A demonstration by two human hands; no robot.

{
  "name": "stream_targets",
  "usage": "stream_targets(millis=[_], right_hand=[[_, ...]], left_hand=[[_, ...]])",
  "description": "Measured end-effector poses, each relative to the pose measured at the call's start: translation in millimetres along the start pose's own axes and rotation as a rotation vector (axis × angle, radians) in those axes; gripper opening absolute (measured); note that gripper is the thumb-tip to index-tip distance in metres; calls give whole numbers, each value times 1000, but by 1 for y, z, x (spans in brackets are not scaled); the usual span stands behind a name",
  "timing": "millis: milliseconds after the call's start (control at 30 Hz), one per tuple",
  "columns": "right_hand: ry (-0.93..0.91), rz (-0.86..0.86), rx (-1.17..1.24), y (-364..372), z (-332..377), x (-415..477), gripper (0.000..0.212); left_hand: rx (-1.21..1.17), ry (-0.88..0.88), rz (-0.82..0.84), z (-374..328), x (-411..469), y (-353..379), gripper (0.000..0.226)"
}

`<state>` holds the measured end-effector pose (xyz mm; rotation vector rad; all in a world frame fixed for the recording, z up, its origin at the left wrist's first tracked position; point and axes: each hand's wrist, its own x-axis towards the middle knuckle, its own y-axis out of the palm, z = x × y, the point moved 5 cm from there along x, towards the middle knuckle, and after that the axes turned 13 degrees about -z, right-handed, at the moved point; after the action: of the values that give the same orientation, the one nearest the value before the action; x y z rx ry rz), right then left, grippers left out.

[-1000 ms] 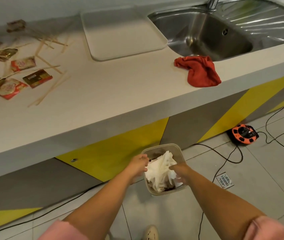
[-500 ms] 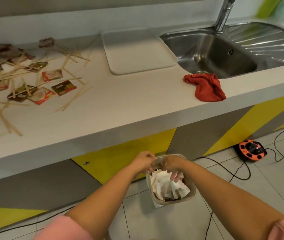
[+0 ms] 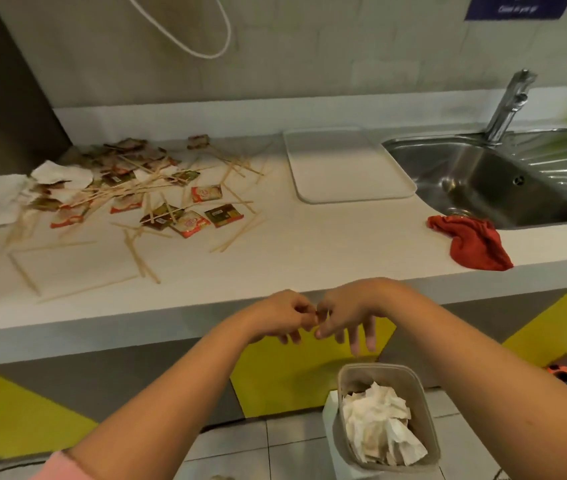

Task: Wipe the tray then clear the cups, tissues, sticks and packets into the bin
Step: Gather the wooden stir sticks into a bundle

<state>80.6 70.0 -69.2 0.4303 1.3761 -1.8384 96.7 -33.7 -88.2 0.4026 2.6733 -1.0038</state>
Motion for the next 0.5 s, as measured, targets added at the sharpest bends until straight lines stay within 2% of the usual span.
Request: stream_targets(millis=[267, 500], right_hand=[[-197, -338, -59, -52, 72, 20, 26], [-289, -687, -192, -80, 119, 66, 24]], left_hand=[[-37, 45, -307, 13, -11, -91, 8], [-49, 15, -442, 47, -8, -147, 11]])
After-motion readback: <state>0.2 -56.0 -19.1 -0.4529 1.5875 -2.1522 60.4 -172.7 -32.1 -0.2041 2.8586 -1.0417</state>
